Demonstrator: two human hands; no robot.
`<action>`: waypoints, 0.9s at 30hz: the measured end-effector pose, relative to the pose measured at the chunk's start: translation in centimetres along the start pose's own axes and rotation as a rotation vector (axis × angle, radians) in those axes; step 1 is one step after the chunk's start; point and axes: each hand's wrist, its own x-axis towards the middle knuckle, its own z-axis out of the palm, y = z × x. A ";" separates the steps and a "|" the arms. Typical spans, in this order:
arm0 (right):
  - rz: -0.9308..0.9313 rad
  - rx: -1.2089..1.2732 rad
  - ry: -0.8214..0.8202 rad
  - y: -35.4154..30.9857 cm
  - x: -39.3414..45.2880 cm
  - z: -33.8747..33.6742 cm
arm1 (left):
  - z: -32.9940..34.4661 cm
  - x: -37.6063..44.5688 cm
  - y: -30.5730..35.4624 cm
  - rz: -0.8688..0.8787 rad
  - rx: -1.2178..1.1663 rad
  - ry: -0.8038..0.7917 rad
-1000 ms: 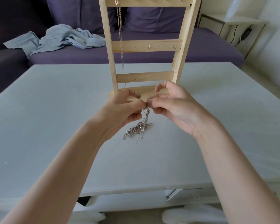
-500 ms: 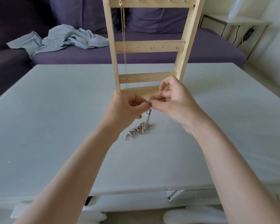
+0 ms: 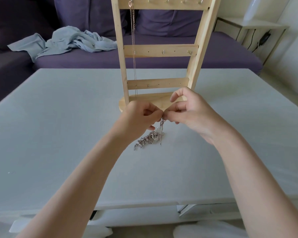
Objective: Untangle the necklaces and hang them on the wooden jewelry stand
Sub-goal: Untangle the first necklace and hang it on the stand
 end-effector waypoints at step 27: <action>0.127 0.331 0.035 -0.3 -0.2 0.4 | 0.2 -0.6 0.6 -0.072 -0.178 -0.091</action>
